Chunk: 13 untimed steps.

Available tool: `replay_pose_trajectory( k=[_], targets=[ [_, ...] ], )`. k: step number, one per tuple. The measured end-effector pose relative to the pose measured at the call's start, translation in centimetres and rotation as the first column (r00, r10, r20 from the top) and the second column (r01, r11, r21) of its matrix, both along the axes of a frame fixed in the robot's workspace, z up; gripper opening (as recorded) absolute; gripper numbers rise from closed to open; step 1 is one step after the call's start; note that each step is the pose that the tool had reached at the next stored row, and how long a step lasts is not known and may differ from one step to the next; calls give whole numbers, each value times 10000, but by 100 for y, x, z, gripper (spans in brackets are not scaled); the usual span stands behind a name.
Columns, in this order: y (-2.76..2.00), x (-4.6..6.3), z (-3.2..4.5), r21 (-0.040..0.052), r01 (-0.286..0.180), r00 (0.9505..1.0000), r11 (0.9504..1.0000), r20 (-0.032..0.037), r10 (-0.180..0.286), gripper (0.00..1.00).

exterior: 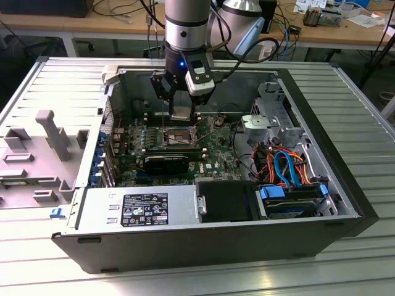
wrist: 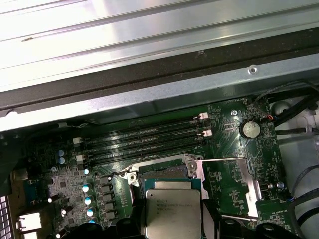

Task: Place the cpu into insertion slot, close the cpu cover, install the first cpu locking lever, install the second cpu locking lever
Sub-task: 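Place the cpu into insertion slot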

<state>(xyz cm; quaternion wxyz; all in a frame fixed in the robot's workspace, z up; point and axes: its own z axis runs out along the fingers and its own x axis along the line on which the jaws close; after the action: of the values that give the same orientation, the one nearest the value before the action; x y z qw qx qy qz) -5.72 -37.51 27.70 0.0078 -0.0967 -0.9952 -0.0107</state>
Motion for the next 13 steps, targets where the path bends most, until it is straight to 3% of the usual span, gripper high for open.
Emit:
replay_pose_trajectory(
  k=[13],
  targets=[
    [0,0,-19,0,140,9999,9999,1,-140,54]
  ],
)
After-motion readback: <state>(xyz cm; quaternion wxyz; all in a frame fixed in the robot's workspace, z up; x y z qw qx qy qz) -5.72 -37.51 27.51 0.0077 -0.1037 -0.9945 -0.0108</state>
